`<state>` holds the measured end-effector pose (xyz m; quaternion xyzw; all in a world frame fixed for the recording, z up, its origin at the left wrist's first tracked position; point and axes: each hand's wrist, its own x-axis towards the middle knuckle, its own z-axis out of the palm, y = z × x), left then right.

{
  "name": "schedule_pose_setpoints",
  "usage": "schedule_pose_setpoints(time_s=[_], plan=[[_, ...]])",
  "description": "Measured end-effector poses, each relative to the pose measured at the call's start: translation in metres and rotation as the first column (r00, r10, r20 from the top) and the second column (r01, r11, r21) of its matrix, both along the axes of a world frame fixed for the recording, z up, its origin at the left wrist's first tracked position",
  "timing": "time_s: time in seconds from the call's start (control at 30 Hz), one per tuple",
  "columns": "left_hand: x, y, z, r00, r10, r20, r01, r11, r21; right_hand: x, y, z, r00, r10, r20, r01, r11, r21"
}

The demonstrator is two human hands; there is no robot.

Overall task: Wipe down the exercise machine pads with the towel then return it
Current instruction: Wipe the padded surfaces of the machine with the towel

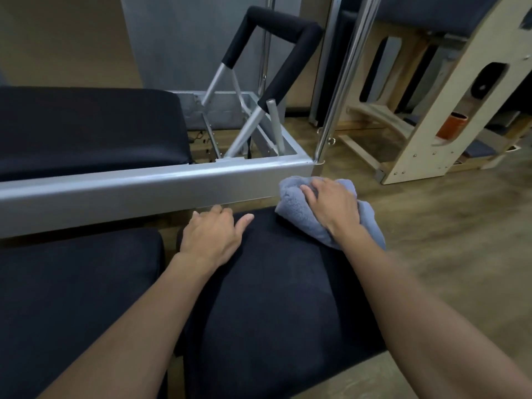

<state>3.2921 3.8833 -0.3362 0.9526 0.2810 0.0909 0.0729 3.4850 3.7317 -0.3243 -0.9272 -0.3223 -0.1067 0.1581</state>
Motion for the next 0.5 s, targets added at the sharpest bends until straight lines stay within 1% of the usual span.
schedule_pose_setpoints(time_s=[0.2, 0.3, 0.33, 0.37, 0.4, 0.43, 0.47, 0.5], plan=[[-0.001, 0.001, 0.013, 0.998, -0.027, -0.062, 0.019, 0.992, -0.121, -0.053, -0.061, 0.003, 1.000, -0.025, -0.016, 0.025, 0.998, 0.051], [-0.002, 0.005, 0.027, 0.998, -0.026, -0.064, 0.005, 0.954, -0.300, -0.088, -0.101, 0.001, 0.997, -0.075, 0.025, 0.073, 0.995, 0.061], [-0.004, 0.004, 0.032, 0.997, -0.020, -0.068, -0.003, 0.949, -0.315, -0.099, -0.111, 0.000, 0.994, -0.097, 0.046, 0.094, 0.994, 0.063], [-0.005, 0.000, 0.037, 0.998, -0.020, -0.061, 0.002, 0.962, -0.274, -0.109, -0.118, -0.001, 0.991, -0.114, 0.063, 0.110, 0.992, 0.065], [-0.007, -0.009, 0.040, 0.999, -0.021, -0.035, 0.013, 0.980, -0.200, -0.118, -0.124, -0.002, 0.989, -0.128, 0.072, 0.124, 0.991, 0.060], [-0.009, -0.022, 0.044, 1.000, -0.020, 0.016, 0.022, 0.989, -0.143, -0.124, -0.126, -0.003, 0.987, -0.142, 0.077, 0.139, 0.989, 0.048], [-0.010, -0.039, 0.047, 0.998, -0.024, 0.053, 0.031, 0.988, -0.149, -0.127, -0.127, -0.004, 0.984, -0.159, 0.079, 0.157, 0.987, 0.033], [-0.011, -0.057, 0.049, 0.998, -0.025, 0.051, 0.037, 0.966, -0.256, -0.129, -0.125, -0.003, 0.982, -0.176, 0.074, 0.175, 0.984, 0.022]])
